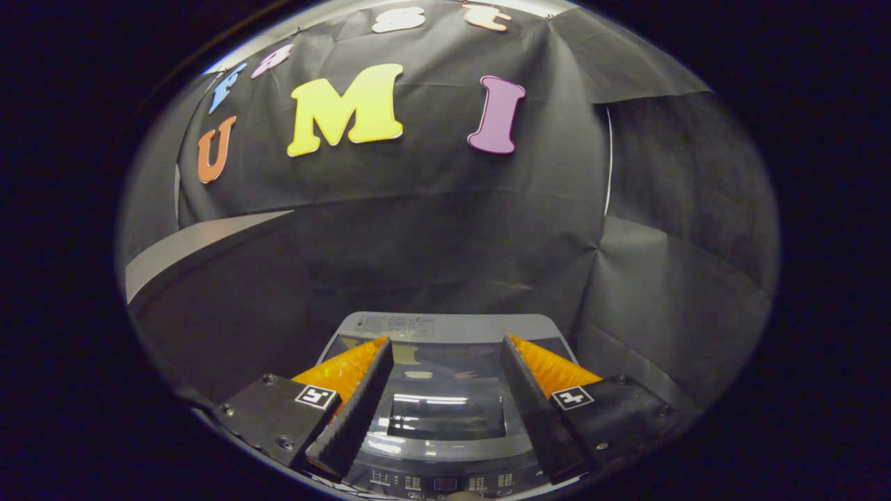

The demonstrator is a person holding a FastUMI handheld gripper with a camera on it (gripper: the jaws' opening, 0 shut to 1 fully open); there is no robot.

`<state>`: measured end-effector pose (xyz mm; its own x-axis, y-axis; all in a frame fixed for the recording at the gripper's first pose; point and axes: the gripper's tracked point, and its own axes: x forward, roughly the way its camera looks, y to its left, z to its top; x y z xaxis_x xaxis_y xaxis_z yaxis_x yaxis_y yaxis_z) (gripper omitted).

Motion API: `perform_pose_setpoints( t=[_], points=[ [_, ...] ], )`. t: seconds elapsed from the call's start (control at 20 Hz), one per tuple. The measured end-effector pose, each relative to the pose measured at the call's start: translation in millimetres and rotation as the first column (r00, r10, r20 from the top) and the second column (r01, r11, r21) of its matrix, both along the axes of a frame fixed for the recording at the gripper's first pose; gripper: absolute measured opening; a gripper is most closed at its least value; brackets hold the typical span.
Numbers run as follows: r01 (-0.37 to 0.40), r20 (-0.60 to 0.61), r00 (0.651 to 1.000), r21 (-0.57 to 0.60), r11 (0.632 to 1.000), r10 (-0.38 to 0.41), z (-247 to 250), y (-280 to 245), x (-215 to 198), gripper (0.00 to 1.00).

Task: Put the clothes into the washing machine and then close the washing machine lid.

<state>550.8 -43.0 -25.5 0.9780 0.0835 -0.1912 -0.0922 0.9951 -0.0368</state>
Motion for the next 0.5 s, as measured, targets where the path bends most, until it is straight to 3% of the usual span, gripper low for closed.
perform_pose_setpoints(
  t=[0.25,0.5],
  points=[
    [-0.008,-0.042,0.999,0.0,1.0,0.008,-24,3,-30,0.97],
    [0.0,-0.077,0.997,-0.019,1.0,-0.001,-58,-4,-100,0.97]
  ],
)
